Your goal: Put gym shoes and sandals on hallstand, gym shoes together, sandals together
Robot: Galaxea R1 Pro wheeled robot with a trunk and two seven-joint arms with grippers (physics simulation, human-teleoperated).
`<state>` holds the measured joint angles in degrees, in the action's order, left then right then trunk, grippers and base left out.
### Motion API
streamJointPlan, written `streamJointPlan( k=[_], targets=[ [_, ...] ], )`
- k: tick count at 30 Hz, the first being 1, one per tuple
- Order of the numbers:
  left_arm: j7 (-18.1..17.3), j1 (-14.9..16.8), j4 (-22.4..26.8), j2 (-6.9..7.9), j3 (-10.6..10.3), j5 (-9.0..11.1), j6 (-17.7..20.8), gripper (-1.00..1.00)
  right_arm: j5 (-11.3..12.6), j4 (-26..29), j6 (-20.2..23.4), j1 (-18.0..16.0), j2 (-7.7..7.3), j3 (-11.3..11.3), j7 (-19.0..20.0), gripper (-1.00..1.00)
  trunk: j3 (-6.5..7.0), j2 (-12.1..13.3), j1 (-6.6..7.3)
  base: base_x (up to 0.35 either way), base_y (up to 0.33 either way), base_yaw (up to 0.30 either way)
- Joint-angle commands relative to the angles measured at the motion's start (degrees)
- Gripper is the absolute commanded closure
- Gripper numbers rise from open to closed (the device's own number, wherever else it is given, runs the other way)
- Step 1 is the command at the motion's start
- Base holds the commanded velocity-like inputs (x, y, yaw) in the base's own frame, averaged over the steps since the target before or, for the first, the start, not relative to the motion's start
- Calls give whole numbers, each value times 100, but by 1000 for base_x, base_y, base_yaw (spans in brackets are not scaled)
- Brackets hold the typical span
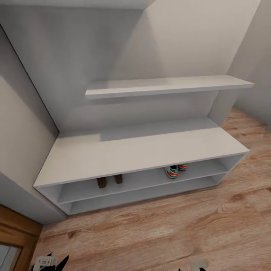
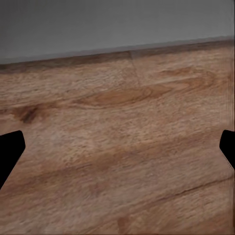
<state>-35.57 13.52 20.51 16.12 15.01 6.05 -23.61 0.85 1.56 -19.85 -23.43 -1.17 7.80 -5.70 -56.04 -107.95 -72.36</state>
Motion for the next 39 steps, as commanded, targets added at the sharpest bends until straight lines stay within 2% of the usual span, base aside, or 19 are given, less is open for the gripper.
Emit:
streamJointPlan(
  k=[1,4,9,30,39],
  targets=[
    [-56,2,-5,-1,20,44,14,-100,9,-6,-11,-4,-17,47,21,-100,15,40,23,0,0,-295],
    [-55,2,-9,-6,20,40,14,-100,16,-1,-12,-4,-69,47,201,-100,68,160,89,0,0,-290],
    [-55,2,-11,-8,20,39,14,-100,20,0,-17,-4,-63,52,265,-100,158,361,199,0,0,-169],
    [-55,2,-17,-7,21,45,14,-100,21,-2,-10,14,-36,47,288,-100,535,1203,660,0,0,-9],
    [-55,2,-164,-11,20,57,11,-100,21,-4,-10,14,-35,46,288,-100,697,1564,858,0,0,0]
  ],
)
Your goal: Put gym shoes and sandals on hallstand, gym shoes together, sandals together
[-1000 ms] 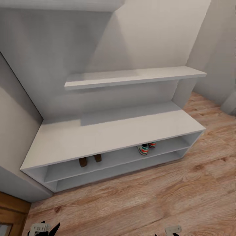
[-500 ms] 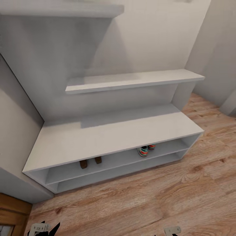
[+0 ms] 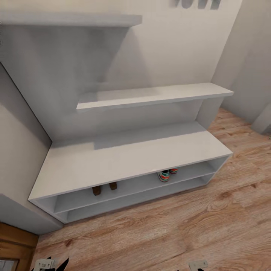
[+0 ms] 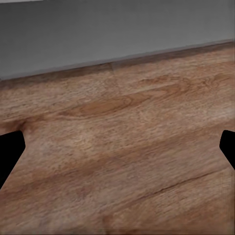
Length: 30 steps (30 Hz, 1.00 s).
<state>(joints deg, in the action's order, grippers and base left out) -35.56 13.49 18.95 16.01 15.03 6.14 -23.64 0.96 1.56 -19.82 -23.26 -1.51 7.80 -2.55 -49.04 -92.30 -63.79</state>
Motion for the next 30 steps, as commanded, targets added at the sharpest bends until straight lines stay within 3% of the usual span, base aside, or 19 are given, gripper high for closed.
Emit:
streamJointPlan(
  k=[1,9,30],
  targets=[
    [-56,4,-17,0,17,47,14,-100,10,-5,-14,-3,0,46,-27,-100,15,40,23,0,0,0],
    [-56,4,-44,-1,17,43,8,-100,10,-6,-14,-3,-1,46,-27,-100,158,361,199,0,0,0],
    [-56,4,-49,5,23,71,1,-100,10,-6,-14,-3,2,46,-26,-100,158,361,199,0,0,0]
  ],
)
